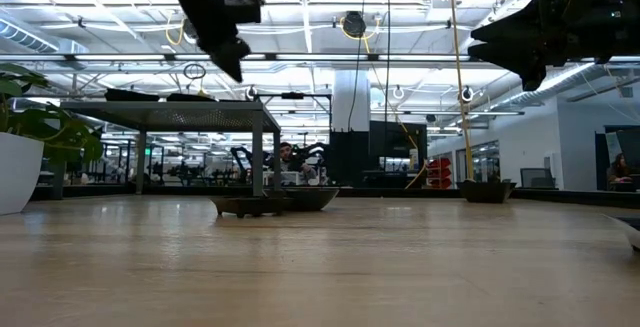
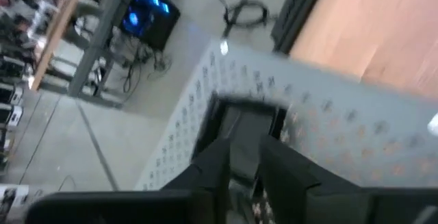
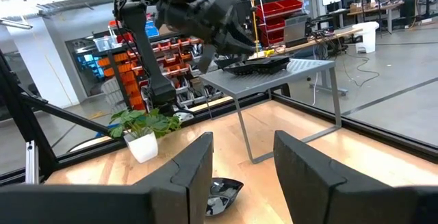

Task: Pick & Place Mini shaped plates
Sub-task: Stack the square plate on top of the square plate on the shelf

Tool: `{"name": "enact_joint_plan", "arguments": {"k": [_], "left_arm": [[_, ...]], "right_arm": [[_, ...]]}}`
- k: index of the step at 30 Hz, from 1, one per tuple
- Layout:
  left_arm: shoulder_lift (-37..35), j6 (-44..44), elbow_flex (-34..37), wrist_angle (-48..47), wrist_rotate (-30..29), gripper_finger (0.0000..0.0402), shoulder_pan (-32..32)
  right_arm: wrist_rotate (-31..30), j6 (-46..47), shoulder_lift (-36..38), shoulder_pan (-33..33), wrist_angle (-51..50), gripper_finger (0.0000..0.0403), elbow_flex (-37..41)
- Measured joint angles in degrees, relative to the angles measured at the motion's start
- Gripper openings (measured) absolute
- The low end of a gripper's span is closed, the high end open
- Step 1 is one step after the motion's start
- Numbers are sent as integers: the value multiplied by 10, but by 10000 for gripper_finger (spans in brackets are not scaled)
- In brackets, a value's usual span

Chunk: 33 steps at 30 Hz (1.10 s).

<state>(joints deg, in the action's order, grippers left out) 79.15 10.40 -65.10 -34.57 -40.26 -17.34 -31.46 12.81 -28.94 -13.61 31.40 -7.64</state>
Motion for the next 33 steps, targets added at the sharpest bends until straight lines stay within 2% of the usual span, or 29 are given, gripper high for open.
{"name": "enact_joint_plan", "arguments": {"k": [7,15,17,21,24,26,33], "left_arm": [[-22,-17,-2,68,12,138,42],[-16,-132,0,85,85,152,112],[-8,-170,0,78,90,153,136],[14,-250,0,57,76,154,176],[30,-325,0,45,84,154,196],[39,-371,0,35,109,154,210],[94,-490,0,1,225,154,256]], "right_arm": [[0,0,0,0,0,141,0],[3,0,0,0,-4,141,0],[43,0,0,0,-4,141,0],[167,-2,0,0,-4,141,0],[226,-2,-1,0,-9,141,0],[242,-2,-1,0,-8,141,0],[240,-2,-1,0,-9,141,0]]}}
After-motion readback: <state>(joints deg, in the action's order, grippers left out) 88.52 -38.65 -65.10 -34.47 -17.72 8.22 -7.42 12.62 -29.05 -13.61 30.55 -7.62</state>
